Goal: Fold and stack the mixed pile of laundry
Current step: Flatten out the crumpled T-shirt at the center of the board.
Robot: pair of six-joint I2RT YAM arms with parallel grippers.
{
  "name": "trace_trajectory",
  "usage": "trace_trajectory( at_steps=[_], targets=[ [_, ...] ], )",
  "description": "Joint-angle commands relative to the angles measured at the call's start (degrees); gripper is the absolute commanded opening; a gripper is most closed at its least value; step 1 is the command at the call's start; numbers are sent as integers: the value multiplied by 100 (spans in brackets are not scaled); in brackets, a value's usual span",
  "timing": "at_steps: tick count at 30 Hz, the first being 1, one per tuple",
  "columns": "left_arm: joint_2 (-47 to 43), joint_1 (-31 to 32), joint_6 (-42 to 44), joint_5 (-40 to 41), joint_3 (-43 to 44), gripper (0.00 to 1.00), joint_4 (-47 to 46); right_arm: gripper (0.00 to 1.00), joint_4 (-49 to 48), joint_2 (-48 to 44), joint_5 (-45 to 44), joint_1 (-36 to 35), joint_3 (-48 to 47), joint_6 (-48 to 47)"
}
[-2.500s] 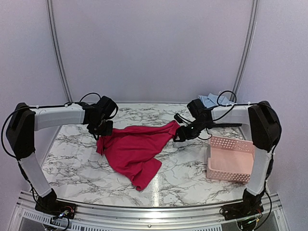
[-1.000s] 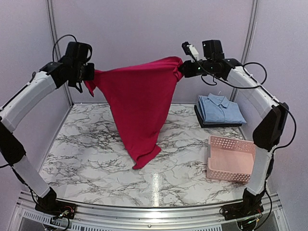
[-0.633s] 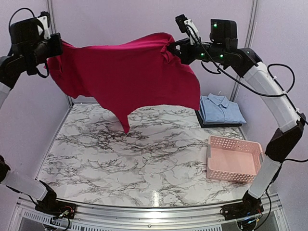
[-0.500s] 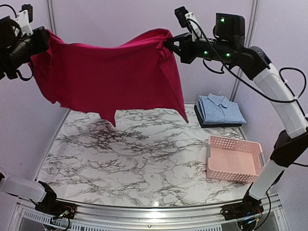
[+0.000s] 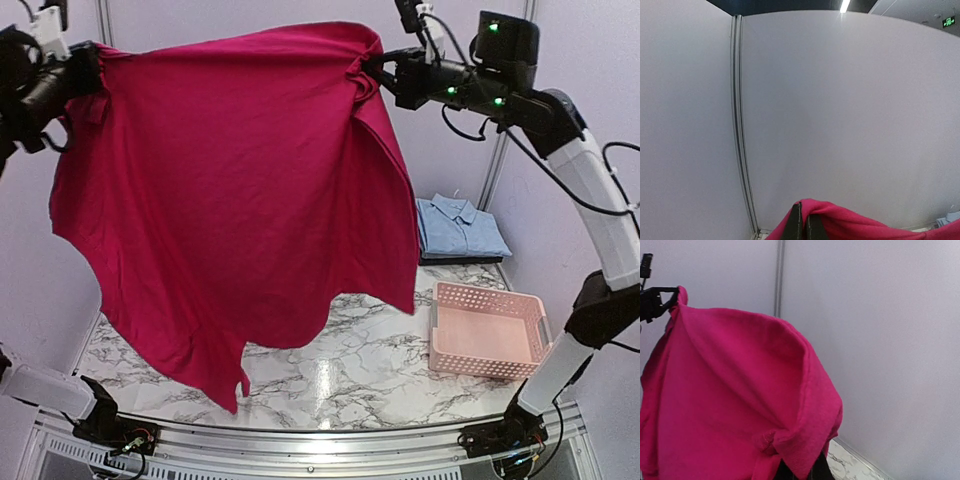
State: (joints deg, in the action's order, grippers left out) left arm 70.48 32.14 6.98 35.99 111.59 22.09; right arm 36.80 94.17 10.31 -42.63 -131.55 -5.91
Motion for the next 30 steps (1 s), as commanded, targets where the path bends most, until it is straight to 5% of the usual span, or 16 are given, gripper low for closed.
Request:
trace_trajectory(
  at_steps=[1,3,5,7,8,9,12,14,22,30],
  targets=[
    [1263,-637,209,134,-189,0,-641,0,-191,788,162,1189,25,972],
    [1870,-1051,-104,-395,-213,0,-721,0,-425,1119,412,1525,164,1212],
    [2611,-1386,-353,-664,-57,7,-715,29,-496,1553,474,1833,290,1550],
    [3573,-1597,-387,-612,670,67,-408,73,-215,2180,422,2161,33,1926],
    [4124,-1664,-403,-471,1280,90,47,84,137,2570,297,2287,-265,2030],
    [4284,-1702,-483,-337,1334,98,52,94,504,2902,222,2382,-658,2086],
    [4423,-1854,-1183,-497,1484,99,648,98,977,3157,8,2414,-967,1962],
    [4387,-1846,-1231,-605,1337,99,936,98,584,2711,197,2401,38,1897],
    [3017,-1872,-1995,-1132,-1121,99,1087,98,-157,1779,931,2053,2636,1501],
    [2380,-1853,-2934,-2285,-3203,99,1046,97,-433,2332,1576,1451,3249,1288]
  ],
)
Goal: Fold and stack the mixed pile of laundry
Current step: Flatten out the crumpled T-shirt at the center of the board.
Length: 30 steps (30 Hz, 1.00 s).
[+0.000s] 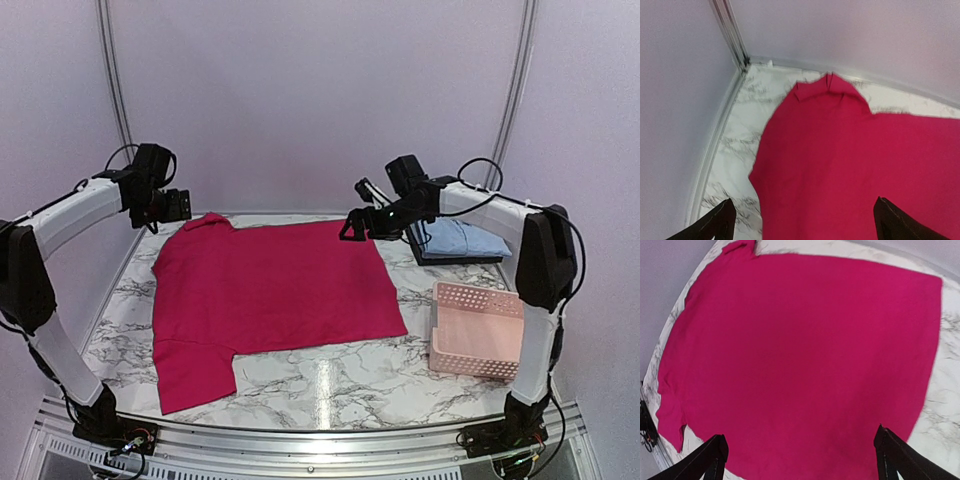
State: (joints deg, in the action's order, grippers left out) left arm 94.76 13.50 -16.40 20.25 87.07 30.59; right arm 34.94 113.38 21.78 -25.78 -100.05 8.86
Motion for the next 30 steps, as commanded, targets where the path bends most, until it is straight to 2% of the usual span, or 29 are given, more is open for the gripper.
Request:
trace_trajectory(
  at_steps=[1,8,15,20,25,30],
  targets=[
    [-106,25,-642,-853,-960,99,151,97,-243,543,484,-282,135,-232],
    [-317,50,-983,-1082,-2087,99,-61,96,-563,800,705,-357,1017,-244],
    [280,39,-1035,-897,-2165,98,-60,96,-766,471,762,-374,1961,-150],
    [-497,43,-1282,-1289,-2463,98,-31,96,-636,-149,680,-406,2175,-37],
    [-1467,154,-1845,-1656,-3127,94,94,95,-376,-810,395,-407,2496,-171],
    [-1700,423,-2212,-1668,-3751,92,69,94,-477,-831,471,-410,2756,-294]
  ],
)
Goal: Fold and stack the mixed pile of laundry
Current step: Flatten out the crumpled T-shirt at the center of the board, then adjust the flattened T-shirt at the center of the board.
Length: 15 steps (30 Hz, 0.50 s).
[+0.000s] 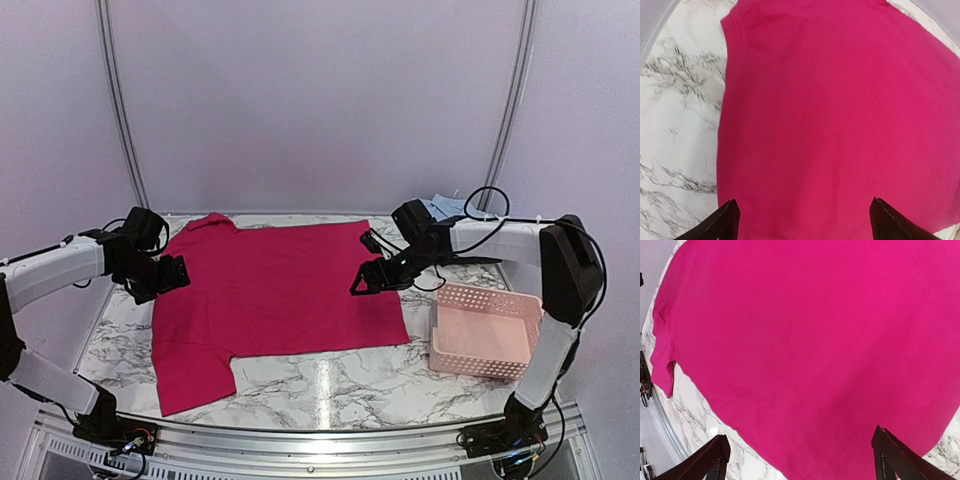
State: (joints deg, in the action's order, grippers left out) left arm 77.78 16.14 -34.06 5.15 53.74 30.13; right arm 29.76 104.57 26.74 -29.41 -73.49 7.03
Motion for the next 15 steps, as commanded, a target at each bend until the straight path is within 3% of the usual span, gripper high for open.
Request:
trace_trajectory(
  at_steps=[1,9,15],
  targets=[
    [34,165,-478,-183,-499,92,93,93,-27,122,69,-47,151,-72],
    [785,-2,-328,16,-764,87,-182,89,-285,283,277,-62,826,95],
    [1574,-414,-44,-30,-430,83,-147,89,-102,253,181,-383,1071,45]
  ],
)
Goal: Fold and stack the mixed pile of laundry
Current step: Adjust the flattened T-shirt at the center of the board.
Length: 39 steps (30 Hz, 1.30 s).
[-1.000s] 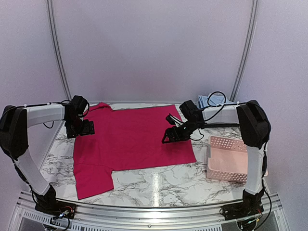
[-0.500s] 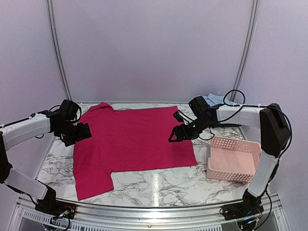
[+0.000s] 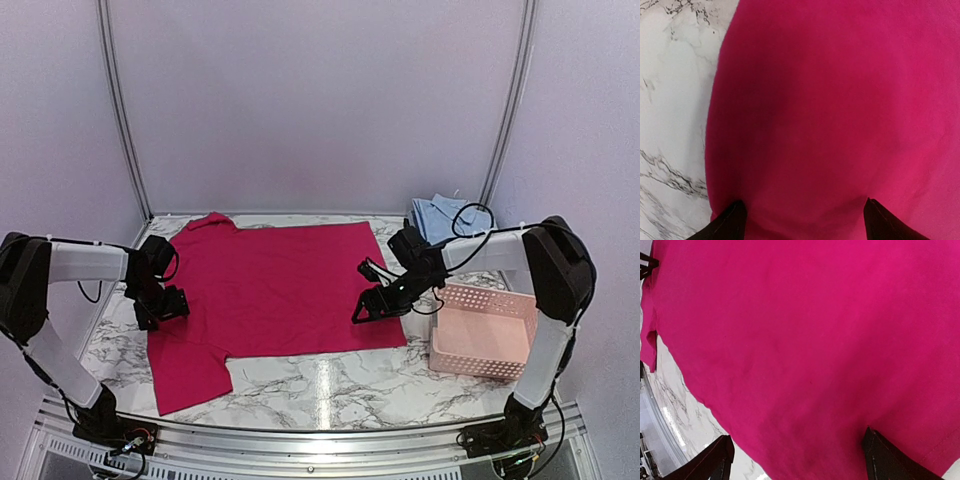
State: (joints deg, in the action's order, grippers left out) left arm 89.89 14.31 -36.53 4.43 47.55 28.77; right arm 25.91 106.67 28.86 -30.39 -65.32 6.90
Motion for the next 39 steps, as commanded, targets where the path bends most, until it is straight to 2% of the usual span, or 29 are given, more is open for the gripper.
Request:
trace_trajectory(
  at_steps=[1,7,11,13,17,21,29,33,39],
  targets=[
    [421,-299,238,98,272,83,31,89,281,38,-2,-369,283,104],
    [117,-724,602,315,690,84,255,89,359,-196,-19,-723,281,341],
    [-697,-641,538,-342,544,87,461,88,557,-846,-523,-739,233,204],
    [-1125,-538,419,-415,316,86,668,87,741,-1217,-796,-817,202,-18],
    [-1990,-363,-117,-791,-275,85,892,82,1457,-1437,-1881,-1380,-37,-733],
    [-2530,-137,-699,-758,-644,83,1072,66,1964,-1263,-2705,-1805,6,-1128],
    [-2690,11,-1383,-683,-960,81,1226,62,1834,-1125,-3566,-2023,505,-1199],
    [-2560,6,-1522,-750,-1002,81,1220,61,1630,-973,-3505,-2023,471,-1298],
    [-2476,11,-1783,-750,-976,78,1249,54,1449,-699,-3336,-2023,663,-1375]
  ],
)
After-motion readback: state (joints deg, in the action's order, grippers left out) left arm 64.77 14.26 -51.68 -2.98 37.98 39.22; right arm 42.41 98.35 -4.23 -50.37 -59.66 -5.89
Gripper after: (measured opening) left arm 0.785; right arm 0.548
